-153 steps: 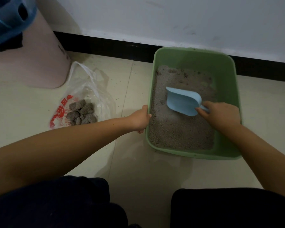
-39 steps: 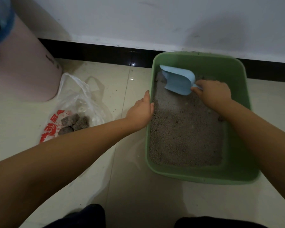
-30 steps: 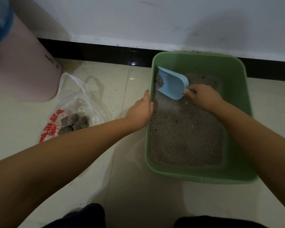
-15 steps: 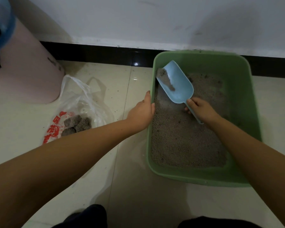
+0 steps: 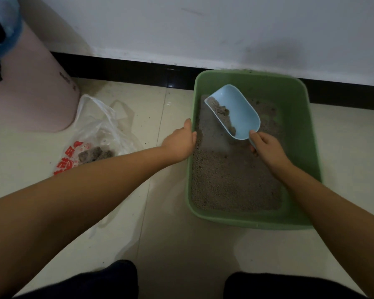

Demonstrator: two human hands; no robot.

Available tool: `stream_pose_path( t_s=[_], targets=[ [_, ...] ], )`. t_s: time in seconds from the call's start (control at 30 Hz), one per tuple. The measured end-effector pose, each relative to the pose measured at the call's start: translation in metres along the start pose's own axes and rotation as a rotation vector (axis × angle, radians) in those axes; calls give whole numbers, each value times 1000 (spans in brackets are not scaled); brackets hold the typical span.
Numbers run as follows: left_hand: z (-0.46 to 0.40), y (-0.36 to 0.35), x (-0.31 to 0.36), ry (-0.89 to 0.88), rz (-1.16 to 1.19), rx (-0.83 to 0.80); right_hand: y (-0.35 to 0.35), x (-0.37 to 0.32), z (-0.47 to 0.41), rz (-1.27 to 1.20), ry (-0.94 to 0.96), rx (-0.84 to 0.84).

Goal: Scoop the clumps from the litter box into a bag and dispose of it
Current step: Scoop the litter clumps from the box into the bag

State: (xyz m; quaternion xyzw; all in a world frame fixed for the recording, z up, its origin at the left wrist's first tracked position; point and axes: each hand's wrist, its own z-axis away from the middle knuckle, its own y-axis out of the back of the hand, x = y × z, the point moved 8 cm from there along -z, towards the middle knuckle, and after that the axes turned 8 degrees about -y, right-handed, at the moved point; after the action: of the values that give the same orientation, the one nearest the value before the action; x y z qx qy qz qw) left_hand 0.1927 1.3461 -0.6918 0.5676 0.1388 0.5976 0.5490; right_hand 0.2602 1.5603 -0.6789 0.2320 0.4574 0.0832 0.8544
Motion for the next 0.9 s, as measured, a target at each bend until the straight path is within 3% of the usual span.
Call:
stream_pose_path(
  t_s=[0.1,0.27,0.5,0.63,0.77,0.9],
  targets=[
    [5,16,-5,-47,21,15,18,-21,18,70,61,22],
    [52,76,-62,-10,-78,238,17,-73,52,289,150,-37],
    [163,128,-206,416,-294,340,-71,-129,90,452,244,-311],
    [210,103,-266,754,-32,163,-139,-139,94,650,303,-396],
    [220,69,-263,731,284,-35,-203,-146,99,938,388,-444],
    [216,60,-259,663,239,-108,-248,-158,104,1177,491,-351]
  ],
)
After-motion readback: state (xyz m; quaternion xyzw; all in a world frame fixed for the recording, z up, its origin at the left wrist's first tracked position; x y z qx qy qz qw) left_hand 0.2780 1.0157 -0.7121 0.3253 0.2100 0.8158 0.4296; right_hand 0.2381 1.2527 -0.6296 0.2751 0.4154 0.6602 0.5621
